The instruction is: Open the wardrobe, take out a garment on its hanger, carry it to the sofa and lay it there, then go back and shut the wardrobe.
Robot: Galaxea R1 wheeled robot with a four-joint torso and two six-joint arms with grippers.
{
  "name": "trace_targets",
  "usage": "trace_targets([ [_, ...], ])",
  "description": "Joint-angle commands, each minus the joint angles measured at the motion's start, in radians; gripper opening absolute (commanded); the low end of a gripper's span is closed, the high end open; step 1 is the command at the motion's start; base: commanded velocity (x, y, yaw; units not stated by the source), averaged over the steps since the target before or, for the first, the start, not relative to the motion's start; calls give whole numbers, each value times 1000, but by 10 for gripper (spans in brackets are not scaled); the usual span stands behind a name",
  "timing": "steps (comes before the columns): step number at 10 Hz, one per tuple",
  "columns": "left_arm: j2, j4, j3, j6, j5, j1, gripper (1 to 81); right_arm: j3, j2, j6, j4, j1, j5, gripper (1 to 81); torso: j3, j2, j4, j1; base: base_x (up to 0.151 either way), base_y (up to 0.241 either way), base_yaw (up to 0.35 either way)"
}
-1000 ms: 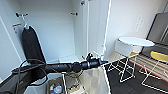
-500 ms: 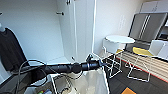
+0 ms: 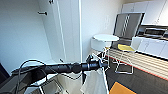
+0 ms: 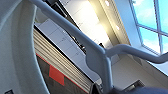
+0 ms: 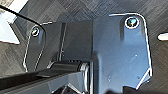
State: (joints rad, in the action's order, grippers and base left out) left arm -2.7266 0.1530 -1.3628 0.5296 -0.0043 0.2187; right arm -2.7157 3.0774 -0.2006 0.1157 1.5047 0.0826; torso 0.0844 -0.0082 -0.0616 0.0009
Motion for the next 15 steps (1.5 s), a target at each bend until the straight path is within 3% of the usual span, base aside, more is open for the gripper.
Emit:
trace_targets([
  [1,-18,-41,14,-13,-29,-180,10,8,11,-2,10,-36,-56,811,0,0,0,0,0,0,-363],
  [15,-62,-39,7,-13,7,-181,10,8,17,-2,9,-37,-56,811,0,0,0,0,0,0,-378],
])
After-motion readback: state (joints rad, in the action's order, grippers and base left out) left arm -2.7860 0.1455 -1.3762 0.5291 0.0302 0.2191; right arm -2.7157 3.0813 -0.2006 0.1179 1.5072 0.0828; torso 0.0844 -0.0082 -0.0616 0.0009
